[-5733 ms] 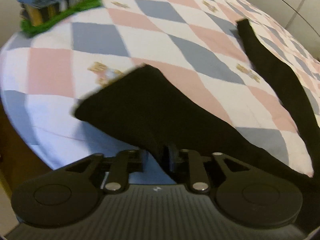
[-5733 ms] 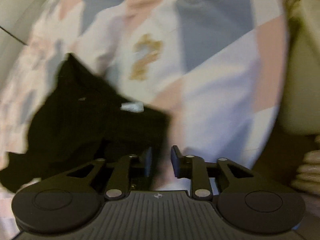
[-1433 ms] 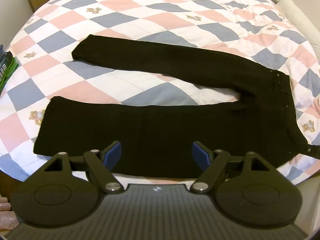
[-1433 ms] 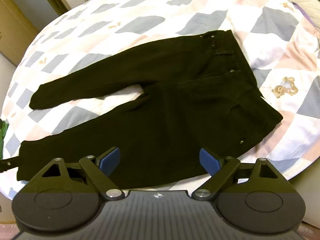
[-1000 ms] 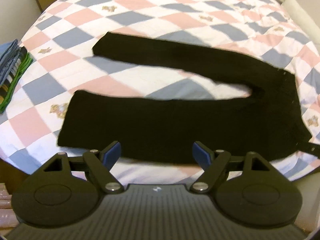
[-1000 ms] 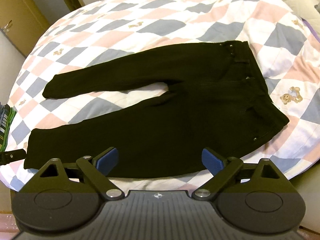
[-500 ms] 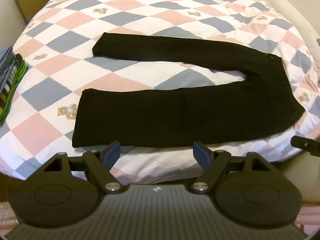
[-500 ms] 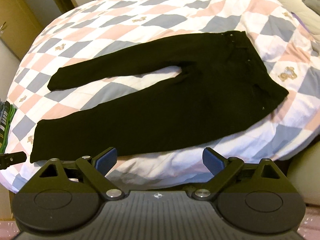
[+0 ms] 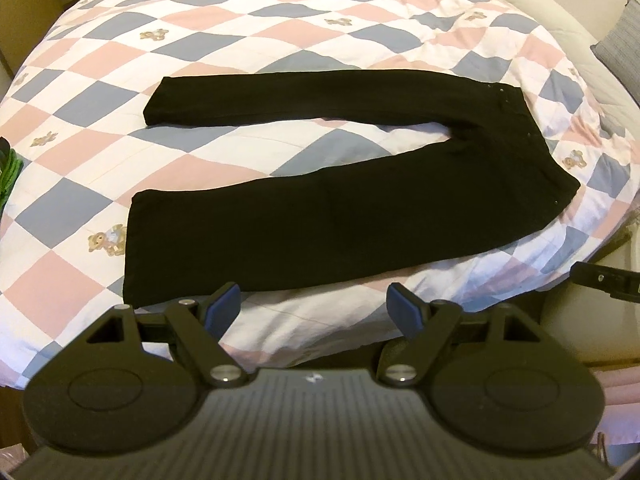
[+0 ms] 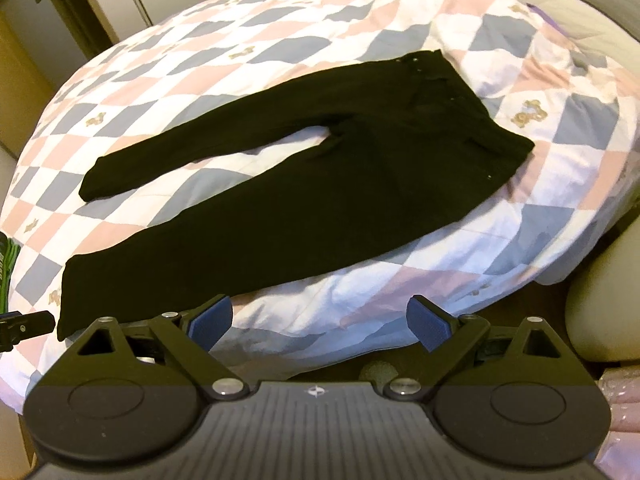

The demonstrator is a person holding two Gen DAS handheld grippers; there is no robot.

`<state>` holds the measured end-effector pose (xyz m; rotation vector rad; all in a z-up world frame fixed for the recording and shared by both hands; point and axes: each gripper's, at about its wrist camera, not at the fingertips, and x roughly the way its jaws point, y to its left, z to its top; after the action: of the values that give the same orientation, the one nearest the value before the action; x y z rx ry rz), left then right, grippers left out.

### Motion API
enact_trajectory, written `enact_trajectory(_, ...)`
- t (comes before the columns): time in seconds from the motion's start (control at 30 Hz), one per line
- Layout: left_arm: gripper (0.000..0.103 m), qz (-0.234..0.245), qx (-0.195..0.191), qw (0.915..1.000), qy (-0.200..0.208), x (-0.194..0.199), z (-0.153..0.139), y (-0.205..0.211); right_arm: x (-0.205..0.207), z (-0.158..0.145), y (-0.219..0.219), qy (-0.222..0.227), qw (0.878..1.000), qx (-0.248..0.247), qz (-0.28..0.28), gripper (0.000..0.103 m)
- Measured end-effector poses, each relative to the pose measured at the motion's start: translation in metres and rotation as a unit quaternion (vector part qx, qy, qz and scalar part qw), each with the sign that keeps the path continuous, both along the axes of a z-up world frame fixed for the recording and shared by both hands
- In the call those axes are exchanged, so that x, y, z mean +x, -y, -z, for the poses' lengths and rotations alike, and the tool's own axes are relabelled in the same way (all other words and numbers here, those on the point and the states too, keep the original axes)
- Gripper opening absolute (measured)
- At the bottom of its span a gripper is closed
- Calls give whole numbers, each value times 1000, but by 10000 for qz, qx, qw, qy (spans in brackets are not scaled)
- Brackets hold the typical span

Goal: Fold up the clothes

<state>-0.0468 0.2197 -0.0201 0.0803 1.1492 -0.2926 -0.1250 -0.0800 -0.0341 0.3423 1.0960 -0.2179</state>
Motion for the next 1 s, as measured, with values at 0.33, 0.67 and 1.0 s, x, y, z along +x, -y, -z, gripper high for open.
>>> enact_trajectory(0.33,82,-395,-13,9992,-26,15,29,18,21,19,25,-32,9998,70,-206,97)
enact_trajectory(0.67,81,-855,-238,9960,-83,40,35,81,67,37,105,-165,9954,413,-844,97)
enact_trajectory(1.0,81,-598,-756,9936,589,102,36,124,145,37,198,772,9709,1352,-1821,86)
